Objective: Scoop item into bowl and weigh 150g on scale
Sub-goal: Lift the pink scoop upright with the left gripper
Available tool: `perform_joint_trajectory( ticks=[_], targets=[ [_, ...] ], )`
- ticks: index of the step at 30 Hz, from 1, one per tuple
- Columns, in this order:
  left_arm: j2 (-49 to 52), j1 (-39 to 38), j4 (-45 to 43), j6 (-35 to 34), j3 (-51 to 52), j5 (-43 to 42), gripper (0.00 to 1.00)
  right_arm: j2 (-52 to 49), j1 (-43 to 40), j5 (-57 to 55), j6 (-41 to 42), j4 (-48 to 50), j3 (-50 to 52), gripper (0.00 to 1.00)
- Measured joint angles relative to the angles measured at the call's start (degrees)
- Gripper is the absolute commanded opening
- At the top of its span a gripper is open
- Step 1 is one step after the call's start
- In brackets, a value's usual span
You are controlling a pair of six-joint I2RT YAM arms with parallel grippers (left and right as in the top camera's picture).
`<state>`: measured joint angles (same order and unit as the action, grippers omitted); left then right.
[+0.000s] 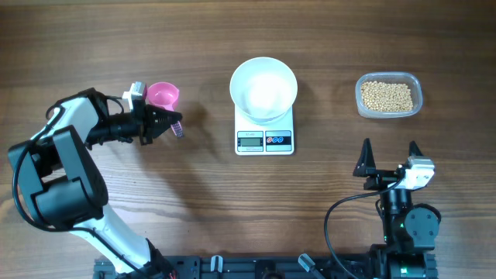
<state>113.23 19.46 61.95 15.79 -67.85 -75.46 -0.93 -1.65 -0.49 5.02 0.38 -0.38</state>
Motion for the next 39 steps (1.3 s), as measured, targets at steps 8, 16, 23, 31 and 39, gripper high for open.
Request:
perform_joint_trajectory(
  ticks=[8,16,23,31,39],
  targets=[
    [-5.2,0.0,0.4,-0.8,-0.8,-6.3,0.04,0.0,0.0,0.0,0.0,0.0,0.0,1.00],
    [-7.9,0.0,-0.3,-4.7,-4.0,-10.9,0.04,0.0,0.0,2.3,5.9,5.3,0.0,1.00],
    [-7.9,0.0,-0.5,-5.7,-4.0,-12.9,0.04,0.0,0.0,5.3,21.4,15.7,0.0,1.00],
    [-8.9,-0.7,-1.5,-5.9,-4.2,-13.2,0.04,0.0,0.0,9.0,26.2,24.0,-0.4,1.00],
    [-14.9,-6.5,-2.3,-13.1,-14.6,-3.7,0.04,-4.1,0.0,11.2,18.0,14.2,-11.5,1.00]
  ],
)
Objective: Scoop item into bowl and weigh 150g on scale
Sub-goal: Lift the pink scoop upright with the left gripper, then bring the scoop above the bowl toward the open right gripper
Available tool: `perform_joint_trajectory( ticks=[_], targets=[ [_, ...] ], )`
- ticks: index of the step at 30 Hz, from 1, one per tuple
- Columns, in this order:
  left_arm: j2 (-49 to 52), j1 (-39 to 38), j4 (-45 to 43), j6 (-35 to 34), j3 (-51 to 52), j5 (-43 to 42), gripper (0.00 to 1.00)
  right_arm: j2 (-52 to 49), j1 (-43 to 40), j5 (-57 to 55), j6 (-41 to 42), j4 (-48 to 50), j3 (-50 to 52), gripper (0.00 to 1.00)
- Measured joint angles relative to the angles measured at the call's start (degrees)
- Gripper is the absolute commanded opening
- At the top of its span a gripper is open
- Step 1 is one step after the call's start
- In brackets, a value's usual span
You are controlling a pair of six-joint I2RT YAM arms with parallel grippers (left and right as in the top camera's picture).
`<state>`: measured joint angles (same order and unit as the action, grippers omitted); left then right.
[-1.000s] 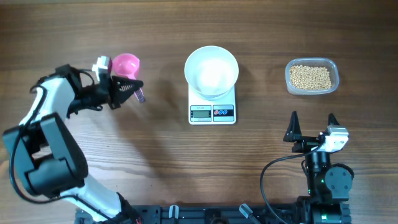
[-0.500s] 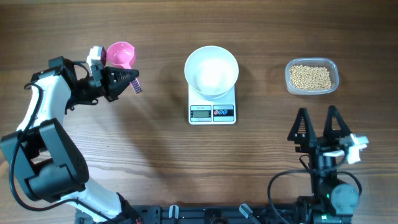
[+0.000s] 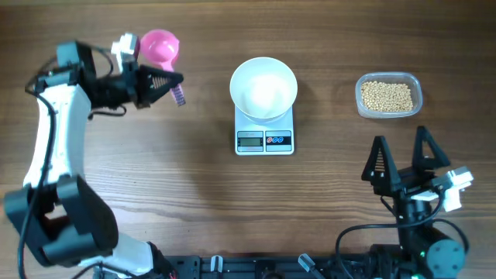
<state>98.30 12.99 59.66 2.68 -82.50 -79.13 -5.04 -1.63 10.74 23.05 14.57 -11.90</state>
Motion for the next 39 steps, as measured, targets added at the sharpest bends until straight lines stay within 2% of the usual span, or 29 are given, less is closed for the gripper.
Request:
perform_joint_trajectory(
  ticks=[4,7,11,17,22,26,29,33,39],
  targets=[
    [-3.2,-3.4,-6.6,-8.4,-5.2,7.9,0.04,-8.5,0.0,0.9,-4.3,-6.0,-7.9,1.00],
    [-5.2,-5.6,-13.9,-15.7,-6.5,10.6,0.04,-16.8,0.0,3.1,-6.7,-11.9,-15.4,1.00],
    [-5.9,-7.4,-16.5,-22.8,-6.6,12.4,0.04,-27.7,0.0,7.7,-8.5,-20.0,-25.4,1.00],
    [-5.9,-10.9,-18.4,-29.8,-6.6,13.4,0.04,-39.5,0.0,24.3,-9.2,-18.4,-33.3,1.00],
    [-5.9,-15.4,-28.1,-35.1,-6.6,13.3,0.04,-46.0,0.0,34.6,0.9,-15.5,-33.5,1.00],
    [-5.9,-18.8,-41.5,-40.4,-6.6,14.4,0.04,-51.7,0.0,38.9,10.5,-5.6,-33.5,1.00],
    [-5.9,-20.5,-48.9,-45.9,-6.6,18.9,0.04,-54.5,0.0,40.8,19.0,3.3,-33.6,1.00],
    [-5.9,-22.4,-55.7,-53.5,-6.6,25.4,0.04,-56.8,0.0,42.2,29.3,7.5,-34.6,1.00],
    [-5.9,-26.5,-60.7,-62.4,-6.6,30.6,0.04,-60.5,0.0,42.3,43.6,14.4,-36.4,1.00]
  ],
)
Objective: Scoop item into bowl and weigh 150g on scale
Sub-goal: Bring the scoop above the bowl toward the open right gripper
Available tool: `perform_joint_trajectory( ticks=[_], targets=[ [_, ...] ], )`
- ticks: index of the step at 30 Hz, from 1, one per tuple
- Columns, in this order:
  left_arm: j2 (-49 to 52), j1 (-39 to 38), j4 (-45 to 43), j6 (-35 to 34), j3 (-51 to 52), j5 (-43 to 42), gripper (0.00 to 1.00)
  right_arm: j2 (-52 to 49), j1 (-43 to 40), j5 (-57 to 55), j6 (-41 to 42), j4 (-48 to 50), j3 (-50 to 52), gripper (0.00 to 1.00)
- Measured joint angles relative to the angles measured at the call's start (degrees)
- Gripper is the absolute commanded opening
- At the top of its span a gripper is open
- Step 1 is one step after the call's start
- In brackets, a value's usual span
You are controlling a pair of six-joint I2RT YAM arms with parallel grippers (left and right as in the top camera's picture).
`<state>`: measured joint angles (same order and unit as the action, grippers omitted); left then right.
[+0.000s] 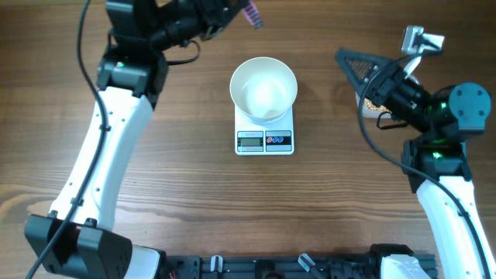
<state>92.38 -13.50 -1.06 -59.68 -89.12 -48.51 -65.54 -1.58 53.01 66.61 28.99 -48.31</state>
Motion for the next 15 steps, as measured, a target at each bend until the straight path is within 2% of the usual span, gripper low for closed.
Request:
perform_joint_trajectory(
  ticks=[6,10,15],
  targets=[
    [0.0,-3.4,-0.9,-5.0,0.0,2.4,0.04,-1.9,0.0,-0.4,22.8,0.4,-0.1,0.99],
    [0.0,-4.4,-1.0,-6.8,0.0,3.9,0.04,-2.4,0.0,1.8,29.1,0.5,-0.1,0.99],
    [0.0,-8.0,-0.9,-8.9,0.0,8.9,0.04,-2.4,0.0,4.5,32.2,0.9,-0.1,0.96]
  ],
)
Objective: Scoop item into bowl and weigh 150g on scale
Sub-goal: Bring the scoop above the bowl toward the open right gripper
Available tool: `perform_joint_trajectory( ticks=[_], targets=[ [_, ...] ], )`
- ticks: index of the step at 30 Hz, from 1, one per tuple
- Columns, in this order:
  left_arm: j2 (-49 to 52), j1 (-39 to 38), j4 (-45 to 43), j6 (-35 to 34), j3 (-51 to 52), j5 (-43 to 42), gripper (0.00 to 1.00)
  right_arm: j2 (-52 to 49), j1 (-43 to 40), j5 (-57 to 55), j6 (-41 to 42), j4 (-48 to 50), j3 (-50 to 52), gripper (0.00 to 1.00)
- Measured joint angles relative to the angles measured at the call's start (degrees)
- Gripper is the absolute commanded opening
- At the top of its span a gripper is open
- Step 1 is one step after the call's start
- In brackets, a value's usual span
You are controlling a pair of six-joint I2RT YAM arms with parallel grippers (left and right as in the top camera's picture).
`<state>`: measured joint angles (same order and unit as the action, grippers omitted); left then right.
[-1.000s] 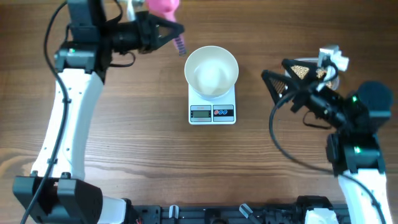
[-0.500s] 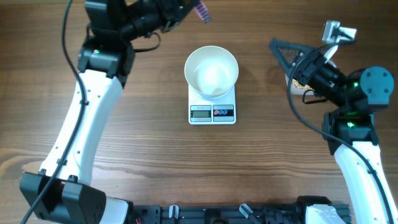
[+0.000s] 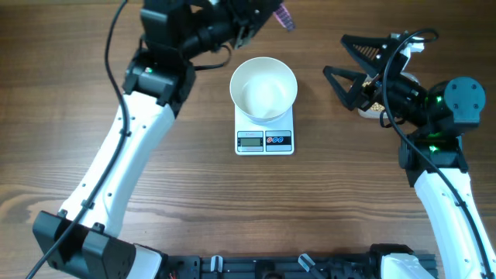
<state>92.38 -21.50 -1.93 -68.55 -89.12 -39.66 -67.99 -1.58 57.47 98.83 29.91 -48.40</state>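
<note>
A white bowl stands on the small white scale at the table's middle. At the far edge, just beyond the bowl, my left gripper is shut on the scoop. Only the scoop's purple handle end shows; its cup is hidden by the arm. To the right of the bowl, my right gripper is open with its jaws spread wide and nothing between them. It hangs over the clear container of soybeans, which is mostly hidden under it.
Both arms reach high over the wooden table, the left one crossing the left half and the right one the right edge. The scale's display faces the near side.
My left gripper has moved a little to the right along the far edge with the scoop. The right gripper has moved slightly toward the bowl and now covers more of the soybean container.
My left gripper first held the pink scoop low at the table's left, while the right gripper stood open at the near right. The scoop was then higher and farther back, then at the far edge beside the bowl. The right gripper reached the soybean container.
</note>
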Motion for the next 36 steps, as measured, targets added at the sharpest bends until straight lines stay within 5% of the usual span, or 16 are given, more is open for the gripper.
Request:
perform_joint_trajectory(
  ticks=[21,36],
  targets=[
    [0.0,-3.9,5.9,-6.3,0.0,18.9,0.04,0.0,0.0,-4.8,1.4,-3.1,0.0,1.00],
    [0.2,-3.7,7.7,-7.2,0.0,20.3,0.04,0.0,4.4,-5.0,-5.5,-7.3,0.0,1.00]
  ],
)
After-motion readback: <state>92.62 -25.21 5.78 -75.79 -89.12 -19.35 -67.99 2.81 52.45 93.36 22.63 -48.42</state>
